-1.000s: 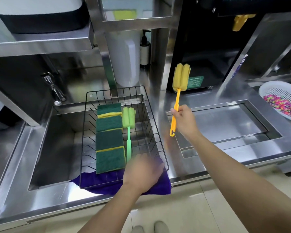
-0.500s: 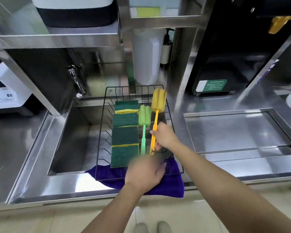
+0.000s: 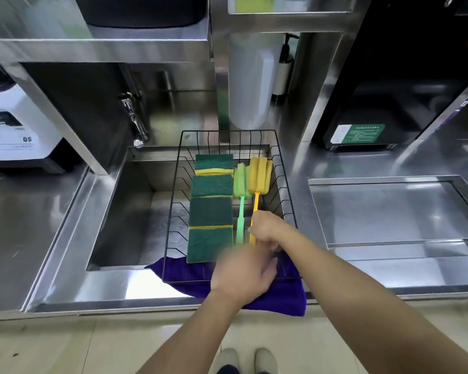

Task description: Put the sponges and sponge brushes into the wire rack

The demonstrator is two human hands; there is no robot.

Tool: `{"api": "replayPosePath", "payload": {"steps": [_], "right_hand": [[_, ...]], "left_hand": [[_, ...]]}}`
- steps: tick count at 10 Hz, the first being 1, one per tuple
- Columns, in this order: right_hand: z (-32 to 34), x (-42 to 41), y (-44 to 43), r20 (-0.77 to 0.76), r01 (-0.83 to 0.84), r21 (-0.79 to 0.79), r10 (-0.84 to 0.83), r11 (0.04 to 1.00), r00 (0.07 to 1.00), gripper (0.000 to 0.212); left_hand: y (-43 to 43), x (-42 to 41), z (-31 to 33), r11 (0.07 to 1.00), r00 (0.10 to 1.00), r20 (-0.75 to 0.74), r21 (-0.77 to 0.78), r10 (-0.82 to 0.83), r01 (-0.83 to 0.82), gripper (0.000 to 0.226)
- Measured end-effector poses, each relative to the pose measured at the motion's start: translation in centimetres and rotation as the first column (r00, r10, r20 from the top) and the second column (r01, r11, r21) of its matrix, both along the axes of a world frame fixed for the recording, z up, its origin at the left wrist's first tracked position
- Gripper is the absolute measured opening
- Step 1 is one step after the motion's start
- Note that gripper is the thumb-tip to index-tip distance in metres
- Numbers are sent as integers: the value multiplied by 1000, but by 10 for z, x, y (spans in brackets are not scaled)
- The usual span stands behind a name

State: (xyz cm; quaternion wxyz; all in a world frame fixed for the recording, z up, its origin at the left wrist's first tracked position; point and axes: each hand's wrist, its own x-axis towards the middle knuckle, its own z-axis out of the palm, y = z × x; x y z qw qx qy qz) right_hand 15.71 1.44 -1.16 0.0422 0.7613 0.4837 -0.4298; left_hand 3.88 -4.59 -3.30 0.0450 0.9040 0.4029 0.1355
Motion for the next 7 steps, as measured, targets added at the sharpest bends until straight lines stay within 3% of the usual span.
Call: {"api": "replayPosePath", "payload": {"steps": [2,5,6,7], "right_hand": [[3,-1,3,-15,-29,-68,28,997,999,31],[32,0,-8,178,-17,263,-32,965,984,22],[59,14,-3,162,-21,342,-37,939,986,21],[92,29,0,53,45,435,-75,899,996,20]], "left_hand": [[1,0,1,1000,1000,-12,-26,-9,9,42],[2,-3,7,994,996,-83,-111,-30,21,53],[3,-2,11,995,1000,22,-95,8,-6,58],[17,-1,28,999,993,111,-47,26,-21,49]]}}
